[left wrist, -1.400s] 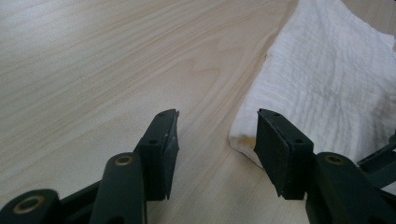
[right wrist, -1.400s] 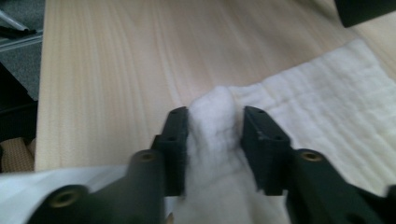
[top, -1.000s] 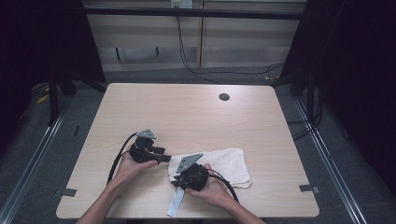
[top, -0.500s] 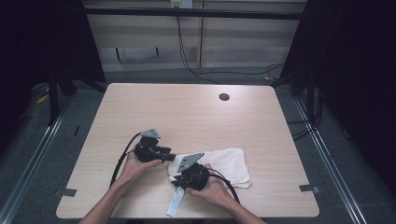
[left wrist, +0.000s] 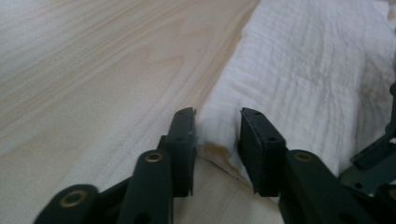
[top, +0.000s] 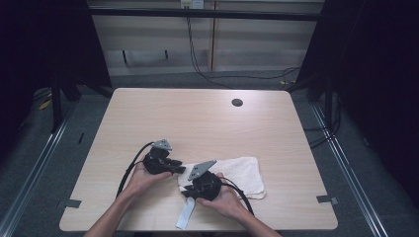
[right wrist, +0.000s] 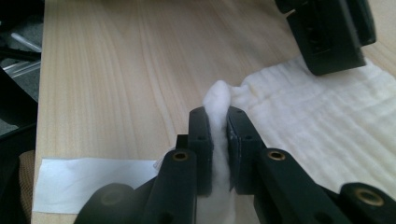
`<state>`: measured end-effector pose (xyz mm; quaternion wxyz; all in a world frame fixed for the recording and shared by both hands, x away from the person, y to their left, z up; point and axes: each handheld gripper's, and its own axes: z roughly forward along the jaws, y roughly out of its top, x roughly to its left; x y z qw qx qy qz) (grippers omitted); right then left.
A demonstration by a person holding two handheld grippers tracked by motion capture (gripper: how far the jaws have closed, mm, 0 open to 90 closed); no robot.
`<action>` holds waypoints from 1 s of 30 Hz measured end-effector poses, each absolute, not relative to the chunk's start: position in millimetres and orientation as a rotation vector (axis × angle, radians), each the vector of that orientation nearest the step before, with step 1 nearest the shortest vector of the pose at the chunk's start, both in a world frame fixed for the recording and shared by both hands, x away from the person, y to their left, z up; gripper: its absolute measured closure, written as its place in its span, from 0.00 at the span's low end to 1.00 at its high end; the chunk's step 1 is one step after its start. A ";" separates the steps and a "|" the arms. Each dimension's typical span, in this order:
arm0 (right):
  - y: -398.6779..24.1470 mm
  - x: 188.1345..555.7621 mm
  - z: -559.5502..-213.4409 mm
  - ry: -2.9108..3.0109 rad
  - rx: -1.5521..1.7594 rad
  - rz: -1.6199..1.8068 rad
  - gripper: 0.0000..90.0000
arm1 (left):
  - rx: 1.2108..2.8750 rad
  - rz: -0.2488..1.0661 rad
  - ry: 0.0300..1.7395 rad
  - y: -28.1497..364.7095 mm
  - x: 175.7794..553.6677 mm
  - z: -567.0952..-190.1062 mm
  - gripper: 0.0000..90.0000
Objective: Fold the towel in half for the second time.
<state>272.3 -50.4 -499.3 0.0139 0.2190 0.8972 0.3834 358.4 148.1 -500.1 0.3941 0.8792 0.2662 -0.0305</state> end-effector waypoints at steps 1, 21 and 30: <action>-50.0 271.7 -499.1 2.790 0.681 1.187 0.91 | 2.241 -0.084 0.663 147.5 357.3 -499.6 0.76; -45.8 266.9 -493.9 2.761 0.718 1.219 0.91 | 2.149 -0.173 0.721 157.7 359.7 -494.2 0.94; -44.4 264.1 -483.0 2.751 0.703 1.262 0.91 | 2.114 -0.194 0.749 164.7 358.8 -487.3 0.94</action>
